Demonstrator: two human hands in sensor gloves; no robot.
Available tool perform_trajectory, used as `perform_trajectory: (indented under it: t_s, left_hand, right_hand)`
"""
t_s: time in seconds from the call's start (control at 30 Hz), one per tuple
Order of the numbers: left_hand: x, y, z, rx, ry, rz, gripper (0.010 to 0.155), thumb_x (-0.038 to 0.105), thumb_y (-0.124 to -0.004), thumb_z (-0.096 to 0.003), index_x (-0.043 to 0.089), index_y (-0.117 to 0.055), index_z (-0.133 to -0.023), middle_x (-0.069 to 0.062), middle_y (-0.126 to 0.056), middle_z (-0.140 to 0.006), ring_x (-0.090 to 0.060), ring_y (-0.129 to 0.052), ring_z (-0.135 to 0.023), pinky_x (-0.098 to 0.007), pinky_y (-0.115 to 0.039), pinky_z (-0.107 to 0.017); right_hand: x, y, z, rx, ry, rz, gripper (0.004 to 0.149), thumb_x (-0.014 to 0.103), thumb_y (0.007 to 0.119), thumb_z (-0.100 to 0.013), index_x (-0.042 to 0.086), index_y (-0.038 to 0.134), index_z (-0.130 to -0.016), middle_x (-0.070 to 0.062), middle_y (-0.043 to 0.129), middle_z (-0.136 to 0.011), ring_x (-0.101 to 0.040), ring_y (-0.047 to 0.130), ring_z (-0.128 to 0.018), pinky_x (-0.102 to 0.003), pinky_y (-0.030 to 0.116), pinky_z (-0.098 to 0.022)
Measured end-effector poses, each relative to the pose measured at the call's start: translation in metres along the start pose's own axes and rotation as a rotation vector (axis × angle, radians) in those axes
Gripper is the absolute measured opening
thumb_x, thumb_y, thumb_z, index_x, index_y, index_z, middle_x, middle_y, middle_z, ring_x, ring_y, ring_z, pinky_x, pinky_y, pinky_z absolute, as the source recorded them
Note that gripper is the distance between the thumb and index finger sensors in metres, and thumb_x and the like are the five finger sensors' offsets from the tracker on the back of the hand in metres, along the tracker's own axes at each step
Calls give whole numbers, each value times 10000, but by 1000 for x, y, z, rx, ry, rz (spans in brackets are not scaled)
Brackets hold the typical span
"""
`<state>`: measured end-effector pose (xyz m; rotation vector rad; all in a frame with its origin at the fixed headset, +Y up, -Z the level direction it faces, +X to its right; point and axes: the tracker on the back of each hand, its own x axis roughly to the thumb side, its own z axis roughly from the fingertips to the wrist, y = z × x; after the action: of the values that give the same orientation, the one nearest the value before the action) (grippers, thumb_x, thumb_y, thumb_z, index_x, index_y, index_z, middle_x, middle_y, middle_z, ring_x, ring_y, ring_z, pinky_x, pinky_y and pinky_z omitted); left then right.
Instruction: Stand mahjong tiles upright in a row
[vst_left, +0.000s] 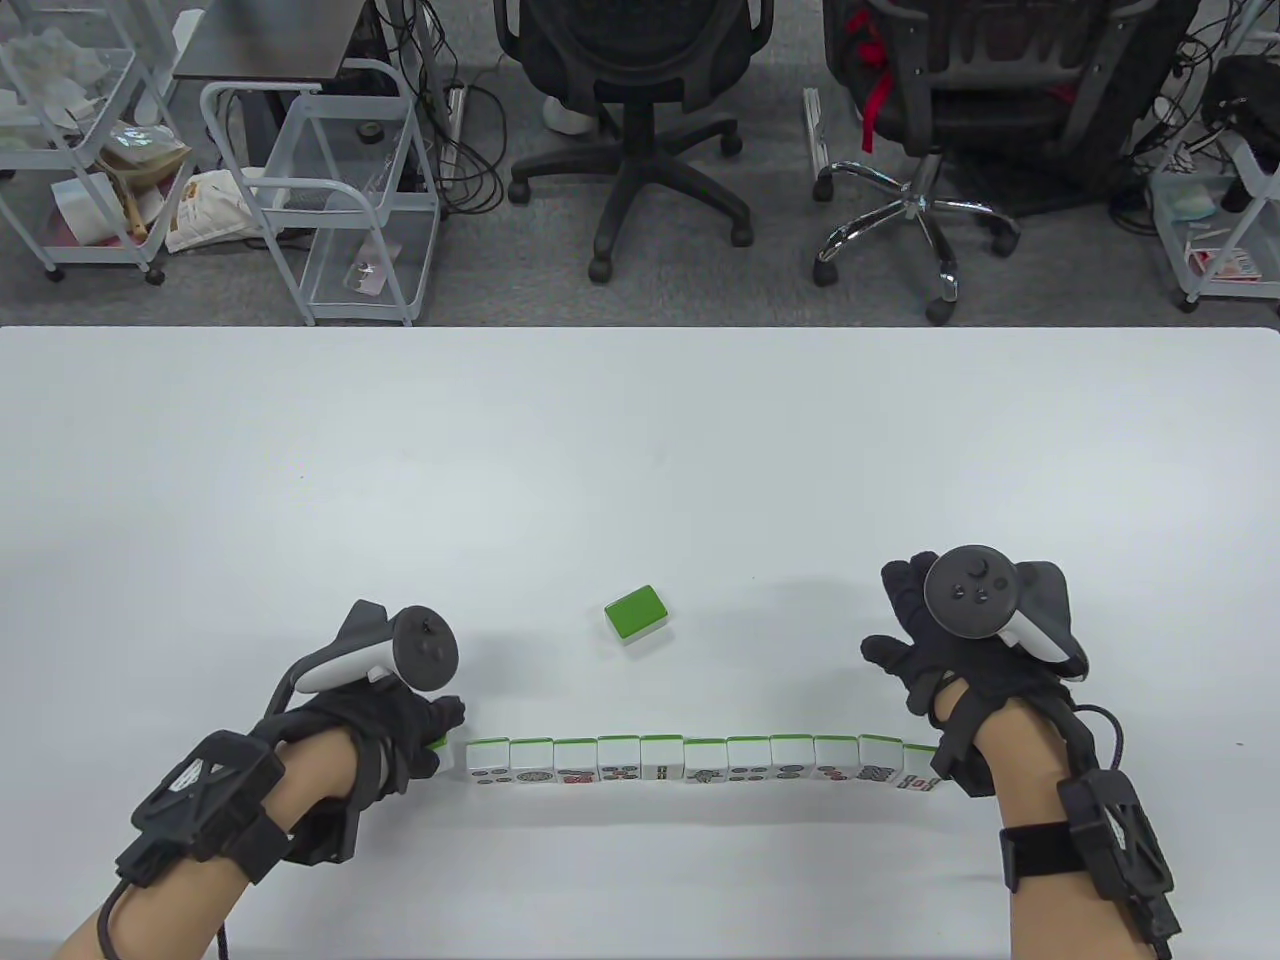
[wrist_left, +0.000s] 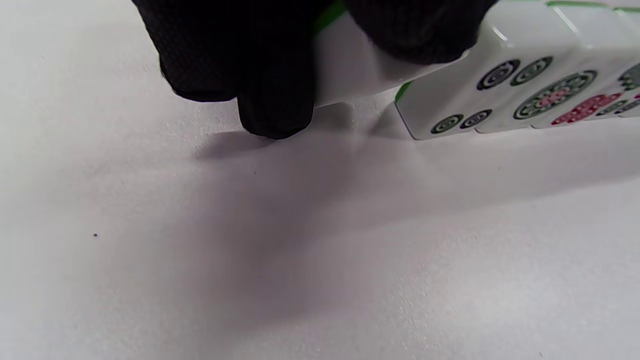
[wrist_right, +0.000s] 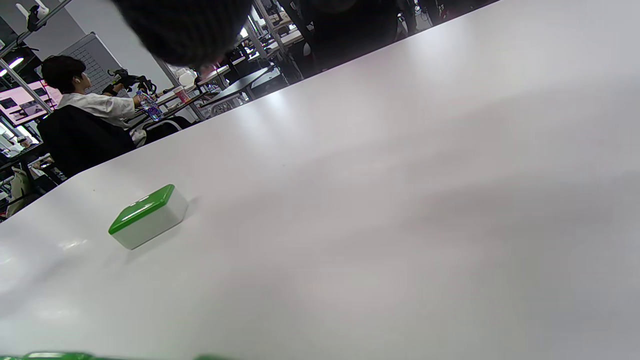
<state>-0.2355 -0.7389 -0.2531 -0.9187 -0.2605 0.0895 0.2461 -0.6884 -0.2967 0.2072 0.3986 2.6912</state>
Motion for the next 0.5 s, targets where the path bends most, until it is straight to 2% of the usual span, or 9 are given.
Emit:
perform_trajectory:
  t_s: [0.17,0.37,0.5]
  left_hand:
    - [0,-2,1,40,-15,16,732,370,-732,-261,311,-512,-956,4,-691,-1011,-154,-1023,-777,-350,-859,-608]
    - [-10,2,-2,112,-58,125,684,371,-734,-269,371,-574,-934,77,-806,-958,-131,-1069,-726,-328,-890,-582]
    - [-17,2,-4,122,-69,172,673,379,-739,-273,382,-592,-930,97,-841,-933,-125,-1075,-718,-326,-893,-580]
  right_hand:
    - [0,0,1,10,2,2,810,444,764,-346,57,430,-974,-283,295,-1031,-616,343,-908,-725,450,-591]
    - [0,0,1,20,0,4,803,434,777,-344,69,440,-975,-255,306,-1038,-617,352,-904,-723,454,-591]
    - [0,-1,1,14,-4,7,803,429,790,-341,73,448,-974,-249,311,-1040,-611,357,-908,-722,456,-592]
